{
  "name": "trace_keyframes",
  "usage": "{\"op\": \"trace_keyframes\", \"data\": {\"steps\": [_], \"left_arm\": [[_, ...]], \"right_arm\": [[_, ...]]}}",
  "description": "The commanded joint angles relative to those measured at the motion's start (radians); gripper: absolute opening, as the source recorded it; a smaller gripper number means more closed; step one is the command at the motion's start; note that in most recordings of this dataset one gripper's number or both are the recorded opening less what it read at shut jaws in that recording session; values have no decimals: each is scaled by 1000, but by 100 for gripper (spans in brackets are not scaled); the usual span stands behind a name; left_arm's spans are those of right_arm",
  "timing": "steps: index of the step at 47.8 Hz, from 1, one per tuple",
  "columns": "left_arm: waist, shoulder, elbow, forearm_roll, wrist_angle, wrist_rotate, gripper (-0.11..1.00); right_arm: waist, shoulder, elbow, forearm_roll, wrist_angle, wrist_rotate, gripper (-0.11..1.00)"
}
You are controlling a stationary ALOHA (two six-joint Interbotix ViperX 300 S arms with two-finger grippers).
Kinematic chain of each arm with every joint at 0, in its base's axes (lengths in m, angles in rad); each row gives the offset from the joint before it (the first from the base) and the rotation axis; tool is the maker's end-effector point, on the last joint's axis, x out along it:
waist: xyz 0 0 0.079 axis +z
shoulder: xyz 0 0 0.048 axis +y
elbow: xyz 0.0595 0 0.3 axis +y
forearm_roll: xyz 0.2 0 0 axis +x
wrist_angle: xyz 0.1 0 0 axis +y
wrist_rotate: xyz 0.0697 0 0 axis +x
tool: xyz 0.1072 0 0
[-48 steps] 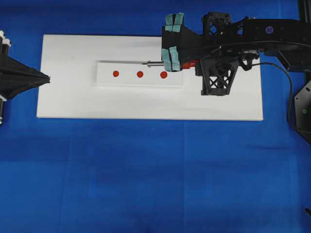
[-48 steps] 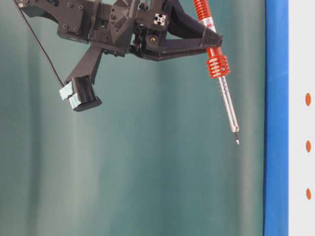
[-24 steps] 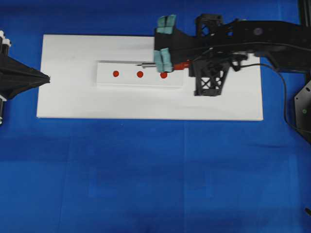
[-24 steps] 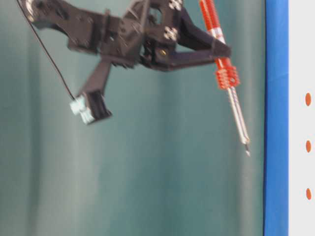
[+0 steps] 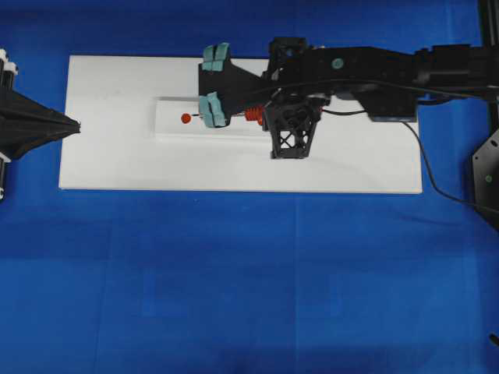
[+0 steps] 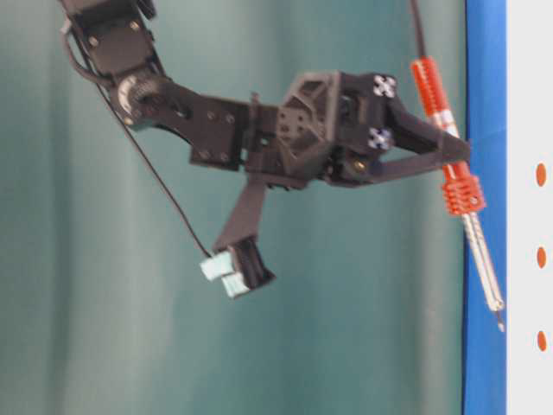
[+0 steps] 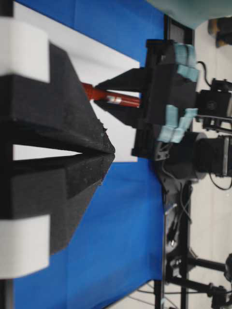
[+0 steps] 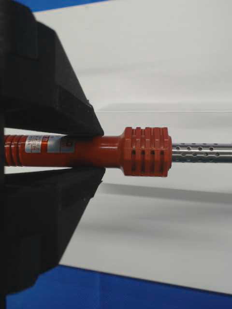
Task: Touch the tip of the soldering iron to the mark.
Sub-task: 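Lower the iron tip onto the leftmost red dot, then hold the iron tip against the leftmost red dot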
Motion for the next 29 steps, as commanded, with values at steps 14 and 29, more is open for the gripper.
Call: {"op": "trace_keyframes", "data": {"steps": [14,29], "left_arm": [[0,9,-8,2,-5,0,0],[-2,11,-6,2,-3,2,0]], "right_arm": [[-6,38,-48,3,-14,-9,6],[-17,61,-54,2,-15,-14,6]]}}
